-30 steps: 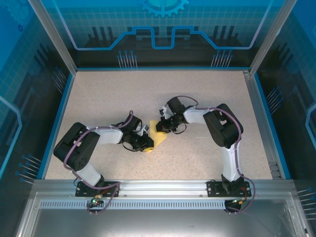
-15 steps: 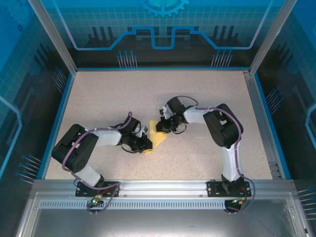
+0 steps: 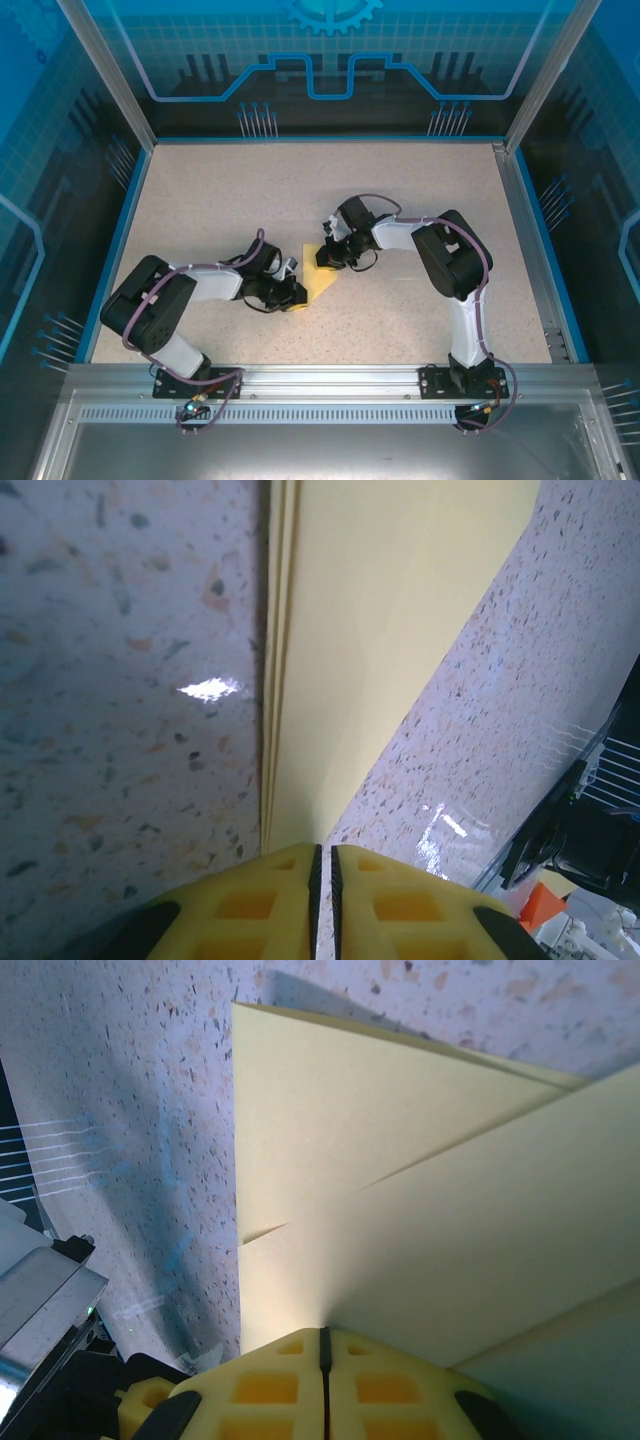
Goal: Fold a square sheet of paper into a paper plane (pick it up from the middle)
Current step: Fourth fold the wing at the center of the table.
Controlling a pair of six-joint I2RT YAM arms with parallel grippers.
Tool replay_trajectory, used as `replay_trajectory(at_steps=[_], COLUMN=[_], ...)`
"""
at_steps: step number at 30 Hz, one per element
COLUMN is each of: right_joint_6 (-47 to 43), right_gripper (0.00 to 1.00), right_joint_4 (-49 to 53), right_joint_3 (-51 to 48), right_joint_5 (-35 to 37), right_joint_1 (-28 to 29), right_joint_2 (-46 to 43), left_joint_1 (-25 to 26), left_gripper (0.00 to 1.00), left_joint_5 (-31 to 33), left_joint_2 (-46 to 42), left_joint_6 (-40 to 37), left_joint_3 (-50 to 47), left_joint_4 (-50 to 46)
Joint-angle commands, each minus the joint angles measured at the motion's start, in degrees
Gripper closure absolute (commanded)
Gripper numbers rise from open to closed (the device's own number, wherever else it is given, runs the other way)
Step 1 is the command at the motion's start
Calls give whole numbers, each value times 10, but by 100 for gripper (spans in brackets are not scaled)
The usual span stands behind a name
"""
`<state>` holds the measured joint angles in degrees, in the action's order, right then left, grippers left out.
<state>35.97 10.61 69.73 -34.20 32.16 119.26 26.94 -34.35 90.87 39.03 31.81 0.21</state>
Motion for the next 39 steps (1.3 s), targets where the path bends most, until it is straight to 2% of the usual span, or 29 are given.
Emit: replay_trajectory(at_steps=[1,6,13,17,20,24,30,34,39], right_joint_6=[-6,-5,-4,-6,-7,-10,1,21,26], right_gripper=[93,93,91,86,77,69,64,61,59], right_joint_4=[42,42,39,42,47,68,77,43,39], right_joint_3=[-20,-16,-6,11,20,16,-41,-86,-98], right_joint_5=[54,51,42,32,36,67,115,100,98], right_joint_1=[5,5,6,7,6,3,-18,-31,-31], right_joint_2=[43,44,25,-5,-36,-82,-124,-131,-130], left_joint_1=[3,1,-5,-5,-5,-3,7,26,51], left_gripper=[84,84,82,80,77,71,57,55,57], left_joint_5=[3,9,28,87,143,181,227,248,283], left_joint_2=[3,-8,-64,-101,-108,-94,-46,-4,38], left_joint_6=[1,-22,0,10,17,12,-15,-25,-33], left_joint_3=[-25,-16,17,52,73,105,169,207,238], left_joint_4=[-146,-178,-171,-180,-189,-200,-245,-264,-289])
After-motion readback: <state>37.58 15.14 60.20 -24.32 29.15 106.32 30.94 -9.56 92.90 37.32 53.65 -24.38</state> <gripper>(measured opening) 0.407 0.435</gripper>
